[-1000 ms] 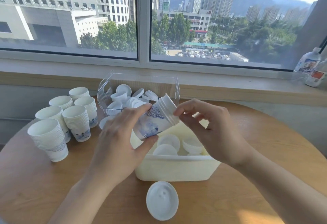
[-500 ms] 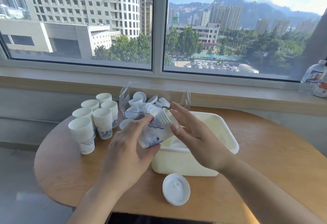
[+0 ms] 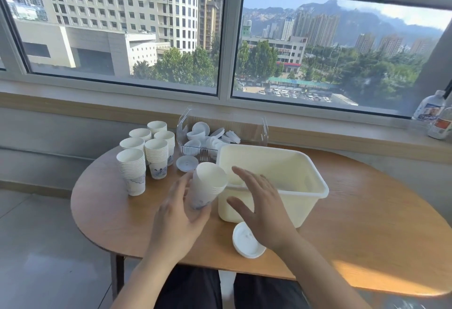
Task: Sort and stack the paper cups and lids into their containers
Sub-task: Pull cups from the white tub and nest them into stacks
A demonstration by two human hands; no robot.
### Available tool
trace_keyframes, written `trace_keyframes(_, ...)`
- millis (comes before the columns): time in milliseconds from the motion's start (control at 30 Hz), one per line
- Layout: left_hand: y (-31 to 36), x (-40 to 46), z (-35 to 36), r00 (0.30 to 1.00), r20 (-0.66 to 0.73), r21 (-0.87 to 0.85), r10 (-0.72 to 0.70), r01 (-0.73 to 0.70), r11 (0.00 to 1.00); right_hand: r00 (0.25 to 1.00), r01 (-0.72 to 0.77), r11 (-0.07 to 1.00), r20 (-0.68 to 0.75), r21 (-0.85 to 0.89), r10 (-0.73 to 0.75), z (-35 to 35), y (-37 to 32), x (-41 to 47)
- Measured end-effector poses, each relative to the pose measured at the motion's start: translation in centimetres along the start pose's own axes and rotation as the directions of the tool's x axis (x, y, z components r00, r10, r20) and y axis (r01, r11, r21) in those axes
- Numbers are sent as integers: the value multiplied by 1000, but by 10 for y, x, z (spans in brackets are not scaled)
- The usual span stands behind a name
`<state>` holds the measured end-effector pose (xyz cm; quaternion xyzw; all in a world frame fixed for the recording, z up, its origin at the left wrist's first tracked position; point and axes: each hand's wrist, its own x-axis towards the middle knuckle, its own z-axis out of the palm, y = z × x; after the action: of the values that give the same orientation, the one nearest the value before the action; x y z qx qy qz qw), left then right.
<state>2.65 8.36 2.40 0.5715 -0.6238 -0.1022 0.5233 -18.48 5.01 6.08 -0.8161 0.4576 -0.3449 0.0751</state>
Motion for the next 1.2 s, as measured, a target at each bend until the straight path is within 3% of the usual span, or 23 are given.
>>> trace_keyframes(167,-20,-5,9,994,31,-67,-105,107,992,989,16,979,-143,-205,-46,22,38,-11)
trace_keyframes(400,-13,9,34,989,89,-112,-120,130,985,963,-19,973,-266,-232,-45,11,65,-9)
trace_keyframes(733,4,45,94,982,176,-130,-63,86,988,953,-132,954,-299,-270,47,-13,121,-2)
trace_keyframes(1200,-37,99,144,974,194,-140,-115,144,980,941,-196,938,-323,-285,99,-39,213,42)
